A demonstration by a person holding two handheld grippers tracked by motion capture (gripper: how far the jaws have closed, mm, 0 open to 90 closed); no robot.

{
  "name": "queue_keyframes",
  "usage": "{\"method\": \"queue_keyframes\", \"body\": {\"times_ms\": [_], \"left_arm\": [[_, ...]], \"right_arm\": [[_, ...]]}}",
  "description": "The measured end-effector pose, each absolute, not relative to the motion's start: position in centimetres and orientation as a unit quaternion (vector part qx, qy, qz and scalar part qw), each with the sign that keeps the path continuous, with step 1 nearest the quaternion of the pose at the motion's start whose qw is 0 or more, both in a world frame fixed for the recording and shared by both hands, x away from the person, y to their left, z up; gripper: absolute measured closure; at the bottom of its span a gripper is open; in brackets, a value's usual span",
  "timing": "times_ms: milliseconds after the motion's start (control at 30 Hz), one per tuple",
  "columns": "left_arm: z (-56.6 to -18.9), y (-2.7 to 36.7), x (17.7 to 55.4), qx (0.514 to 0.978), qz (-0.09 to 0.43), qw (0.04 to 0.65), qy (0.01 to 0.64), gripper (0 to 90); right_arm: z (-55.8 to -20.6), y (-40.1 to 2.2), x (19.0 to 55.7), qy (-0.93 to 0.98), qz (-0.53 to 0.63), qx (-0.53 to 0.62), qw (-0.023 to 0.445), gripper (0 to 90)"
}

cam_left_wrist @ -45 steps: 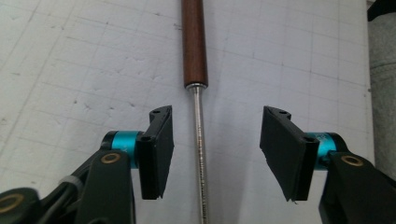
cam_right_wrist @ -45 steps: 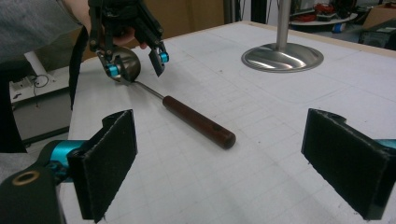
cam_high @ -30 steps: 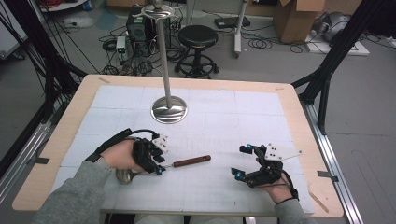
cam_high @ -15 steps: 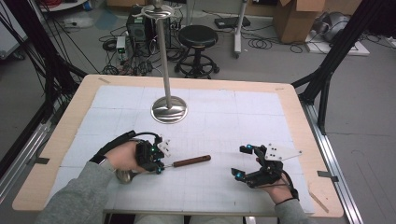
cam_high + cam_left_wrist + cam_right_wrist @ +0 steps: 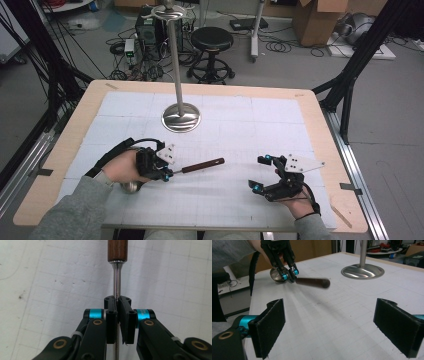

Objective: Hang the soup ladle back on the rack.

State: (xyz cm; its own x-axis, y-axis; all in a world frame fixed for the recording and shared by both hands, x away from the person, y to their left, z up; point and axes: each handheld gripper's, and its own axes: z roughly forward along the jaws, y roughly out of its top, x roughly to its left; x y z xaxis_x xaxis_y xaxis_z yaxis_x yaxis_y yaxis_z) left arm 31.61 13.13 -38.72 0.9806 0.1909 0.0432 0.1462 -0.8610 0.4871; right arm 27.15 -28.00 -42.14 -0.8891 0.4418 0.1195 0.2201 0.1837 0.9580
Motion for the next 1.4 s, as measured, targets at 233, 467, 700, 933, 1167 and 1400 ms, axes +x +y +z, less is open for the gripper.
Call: {"method": "queue_keyframes", "body": {"times_ms": [233,467,700,933,1167,1400], "left_arm": [[-37.7,13.9,30.9,0.954,0.061,0.281,0.085,84.3],[-36.1,14.4,30.0,0.934,0.077,0.337,0.086,84.3],[-35.7,15.4,29.9,0.915,0.081,0.38,0.105,84.4],[-35.3,16.3,29.7,0.899,0.083,0.413,0.121,84.3],[-34.6,16.9,29.6,0.882,0.087,0.443,0.133,84.2],[-34.1,17.8,29.9,0.861,0.108,0.471,0.16,84.2]], "right_arm": [[-42.2,-28.1,27.2,0.763,0.601,0.218,0.094,9.5],[-42.2,-28.1,27.1,0.763,0.601,0.22,0.092,9.5],[-42.2,-28.1,27.2,0.764,0.599,0.222,0.092,9.5],[-42.2,-28.1,27.1,0.765,0.598,0.223,0.09,9.5],[-42.2,-28.1,27.2,0.765,0.598,0.221,0.089,9.5],[-42.2,-28.1,27.1,0.765,0.6,0.217,0.09,9.5]]}}
